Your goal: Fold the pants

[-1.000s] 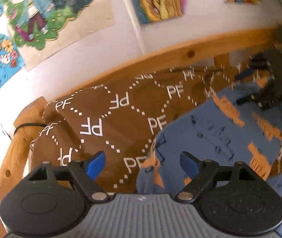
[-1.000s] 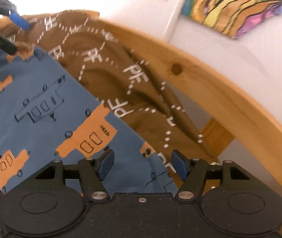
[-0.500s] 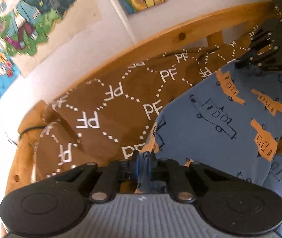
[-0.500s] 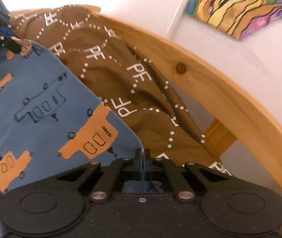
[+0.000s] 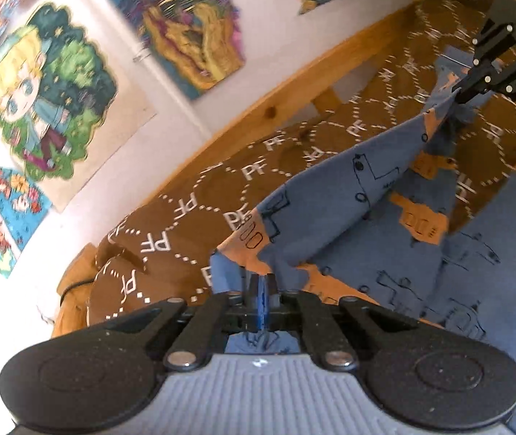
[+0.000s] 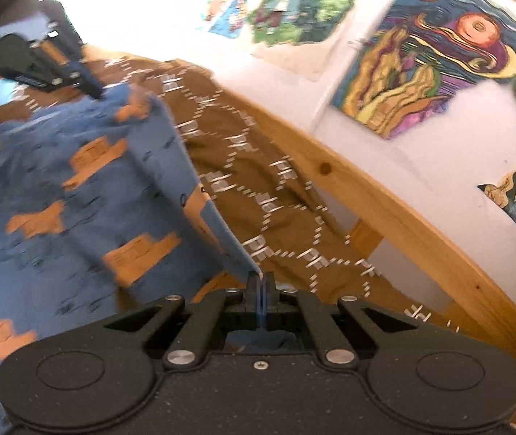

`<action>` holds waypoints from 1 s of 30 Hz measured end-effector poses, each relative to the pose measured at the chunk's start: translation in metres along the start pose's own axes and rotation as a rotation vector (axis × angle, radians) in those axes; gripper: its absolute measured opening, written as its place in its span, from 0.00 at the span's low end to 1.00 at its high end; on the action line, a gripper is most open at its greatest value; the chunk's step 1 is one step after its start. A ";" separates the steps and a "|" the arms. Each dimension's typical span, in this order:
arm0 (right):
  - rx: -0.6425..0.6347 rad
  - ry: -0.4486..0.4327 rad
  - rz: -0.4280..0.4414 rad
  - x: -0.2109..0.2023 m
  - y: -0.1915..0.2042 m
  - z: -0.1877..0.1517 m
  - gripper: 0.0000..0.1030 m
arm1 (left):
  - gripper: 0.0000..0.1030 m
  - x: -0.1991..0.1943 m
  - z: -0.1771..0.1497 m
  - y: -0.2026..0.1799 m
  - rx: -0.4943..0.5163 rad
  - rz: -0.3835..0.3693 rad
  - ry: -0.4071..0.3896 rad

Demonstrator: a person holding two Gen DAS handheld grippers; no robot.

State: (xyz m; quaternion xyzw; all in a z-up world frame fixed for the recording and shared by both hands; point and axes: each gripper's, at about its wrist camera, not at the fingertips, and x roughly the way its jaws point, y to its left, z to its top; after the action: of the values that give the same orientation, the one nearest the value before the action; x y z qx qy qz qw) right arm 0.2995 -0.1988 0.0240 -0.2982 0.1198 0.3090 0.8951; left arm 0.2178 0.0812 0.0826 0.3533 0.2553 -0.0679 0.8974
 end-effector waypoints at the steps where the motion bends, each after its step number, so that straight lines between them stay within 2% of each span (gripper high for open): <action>1: -0.011 0.008 0.005 -0.004 0.005 -0.001 0.00 | 0.06 -0.002 0.001 -0.002 0.016 0.012 -0.014; 2: -0.020 0.016 0.010 -0.006 0.009 -0.002 0.00 | 0.09 -0.004 0.003 -0.004 0.031 0.027 -0.029; 4: -0.022 0.025 0.009 -0.007 0.013 -0.003 0.00 | 0.30 -0.003 0.008 -0.003 0.037 0.045 -0.038; 6: -0.007 0.029 0.012 -0.007 0.013 -0.003 0.00 | 0.43 0.003 0.013 0.001 0.023 0.053 -0.043; 8: -0.004 0.028 0.013 -0.006 0.012 -0.003 0.00 | 0.49 0.014 0.019 0.004 0.042 0.052 -0.041; 11: -0.010 0.027 0.016 -0.004 0.011 -0.002 0.00 | 0.49 0.034 0.024 0.000 0.147 0.052 -0.002; 14: -0.007 0.023 0.017 -0.003 0.010 -0.003 0.00 | 0.42 0.047 0.028 0.000 0.182 0.042 0.026; 16: -0.003 0.022 0.017 -0.002 0.011 -0.003 0.00 | 0.24 0.053 0.032 0.005 0.163 0.007 0.050; 19: -0.001 0.024 0.017 -0.002 0.012 -0.005 0.00 | 0.09 0.059 0.034 0.011 0.156 -0.015 0.080; 21: -0.002 0.025 0.015 -0.003 0.013 -0.006 0.00 | 0.03 0.059 0.034 0.012 0.143 -0.015 0.091; 26: 0.022 0.014 0.001 -0.013 0.018 -0.008 0.00 | 0.01 0.038 0.028 0.005 0.132 0.009 0.049; 30: 0.026 -0.004 -0.010 -0.034 0.029 -0.016 0.00 | 0.01 0.000 0.013 -0.014 0.149 0.051 -0.047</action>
State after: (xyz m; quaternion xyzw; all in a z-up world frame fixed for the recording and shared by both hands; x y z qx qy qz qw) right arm 0.2540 -0.2066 0.0114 -0.2867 0.1206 0.3037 0.9006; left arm 0.2186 0.0624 0.0823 0.4237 0.2195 -0.0722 0.8758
